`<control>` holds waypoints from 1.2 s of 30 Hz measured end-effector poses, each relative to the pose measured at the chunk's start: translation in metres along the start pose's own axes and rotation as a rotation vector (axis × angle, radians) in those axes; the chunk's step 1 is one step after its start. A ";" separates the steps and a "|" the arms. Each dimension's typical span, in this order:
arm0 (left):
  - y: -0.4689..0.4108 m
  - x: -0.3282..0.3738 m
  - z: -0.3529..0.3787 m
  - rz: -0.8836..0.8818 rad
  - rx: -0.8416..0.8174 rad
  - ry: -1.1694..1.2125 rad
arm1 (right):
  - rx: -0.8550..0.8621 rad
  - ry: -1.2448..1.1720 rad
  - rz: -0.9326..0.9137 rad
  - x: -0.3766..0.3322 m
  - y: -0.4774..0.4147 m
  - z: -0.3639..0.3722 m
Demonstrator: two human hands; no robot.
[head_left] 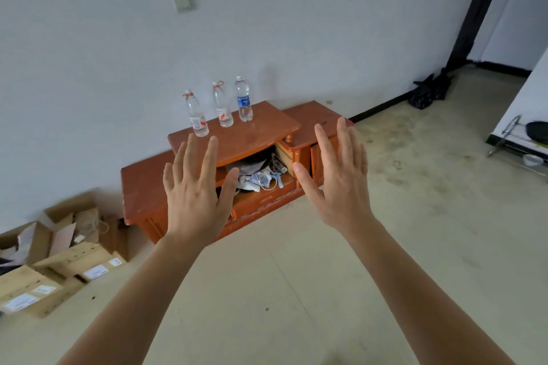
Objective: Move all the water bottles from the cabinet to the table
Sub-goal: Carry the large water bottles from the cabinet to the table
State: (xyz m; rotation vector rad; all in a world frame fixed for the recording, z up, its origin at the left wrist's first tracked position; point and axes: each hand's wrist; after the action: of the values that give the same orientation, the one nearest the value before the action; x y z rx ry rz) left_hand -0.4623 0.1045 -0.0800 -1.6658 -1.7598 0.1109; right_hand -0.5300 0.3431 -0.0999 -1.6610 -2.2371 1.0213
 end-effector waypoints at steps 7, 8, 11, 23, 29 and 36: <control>-0.132 -0.035 0.042 -0.076 0.057 -0.054 | -0.054 -0.069 -0.094 0.013 -0.154 0.084; -0.149 -0.047 0.050 -0.103 0.057 -0.056 | -0.074 -0.080 -0.113 0.011 -0.173 0.103; -0.185 -0.080 0.075 -0.165 0.055 -0.072 | -0.106 -0.100 -0.167 0.008 -0.212 0.154; -0.412 -0.257 0.184 -0.329 -0.019 -0.014 | -0.299 0.000 -0.196 -0.027 -0.410 0.371; -0.514 -0.326 0.232 -0.358 -0.092 -0.007 | -0.362 0.027 -0.138 -0.023 -0.496 0.453; -0.580 -0.388 0.306 -0.455 -0.188 0.004 | -0.527 0.013 -0.165 -0.006 -0.569 0.580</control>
State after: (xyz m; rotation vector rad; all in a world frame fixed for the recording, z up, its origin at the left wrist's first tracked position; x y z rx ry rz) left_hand -1.1423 -0.2240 -0.1781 -1.3424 -2.1531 -0.2718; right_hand -1.2681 0.0137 -0.1849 -1.6002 -2.7411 0.3967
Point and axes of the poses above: each hand's wrist, its own y-axis away from the middle knuckle, its own z-axis out of the palm, x = y × z, and after that the axes turned 12 degrees about y, right-handed
